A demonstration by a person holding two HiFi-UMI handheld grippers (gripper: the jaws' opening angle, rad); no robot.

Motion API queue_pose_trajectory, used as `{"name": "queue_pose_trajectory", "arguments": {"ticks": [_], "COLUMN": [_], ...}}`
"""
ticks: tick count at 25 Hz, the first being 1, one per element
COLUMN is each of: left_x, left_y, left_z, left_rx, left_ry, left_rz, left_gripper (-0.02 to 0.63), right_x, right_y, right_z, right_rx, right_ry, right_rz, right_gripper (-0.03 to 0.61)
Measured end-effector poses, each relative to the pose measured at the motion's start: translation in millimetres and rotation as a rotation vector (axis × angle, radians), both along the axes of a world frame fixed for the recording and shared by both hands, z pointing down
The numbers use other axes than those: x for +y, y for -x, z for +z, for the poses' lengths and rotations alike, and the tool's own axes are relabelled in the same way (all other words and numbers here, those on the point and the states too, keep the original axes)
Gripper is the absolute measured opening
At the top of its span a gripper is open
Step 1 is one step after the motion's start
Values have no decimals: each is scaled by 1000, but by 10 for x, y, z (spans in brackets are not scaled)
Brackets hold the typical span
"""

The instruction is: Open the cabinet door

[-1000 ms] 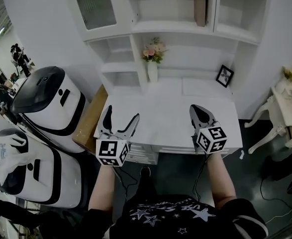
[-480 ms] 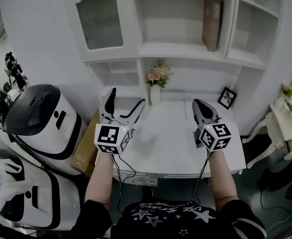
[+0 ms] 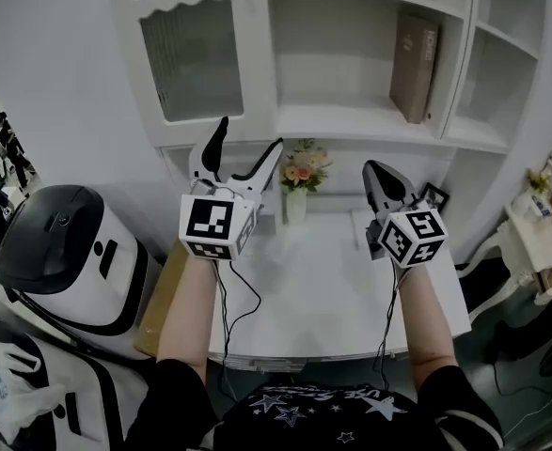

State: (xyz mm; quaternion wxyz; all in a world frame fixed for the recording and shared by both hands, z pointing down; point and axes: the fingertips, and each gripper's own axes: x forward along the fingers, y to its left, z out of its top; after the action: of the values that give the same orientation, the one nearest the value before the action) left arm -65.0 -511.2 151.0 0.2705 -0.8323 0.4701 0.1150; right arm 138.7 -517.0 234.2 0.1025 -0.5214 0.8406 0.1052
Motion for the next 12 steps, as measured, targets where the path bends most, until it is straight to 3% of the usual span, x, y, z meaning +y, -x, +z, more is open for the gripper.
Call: {"name": "queue_pose_trajectory", "arguments": {"ticks": [4,7,12], "left_x": [-260,-404,-540], "left_y": [-52,-31,-3], "left_z": [-343,-599,-1067], "left_rx": [-13,-13,-46], "left_ry": [-56,-98,-211], "left_rz": [14,26,30], "left_gripper": [380,380,364], "right_x": [-270,-403,-573], "right_y": [73,185,337], "right_z": [-333,-667,-1187], "right_rx": [20,68,87], "right_ry": [-44,-127,-210], "right_rz": [-3,4,48], "right_gripper": [6,6,6]}}
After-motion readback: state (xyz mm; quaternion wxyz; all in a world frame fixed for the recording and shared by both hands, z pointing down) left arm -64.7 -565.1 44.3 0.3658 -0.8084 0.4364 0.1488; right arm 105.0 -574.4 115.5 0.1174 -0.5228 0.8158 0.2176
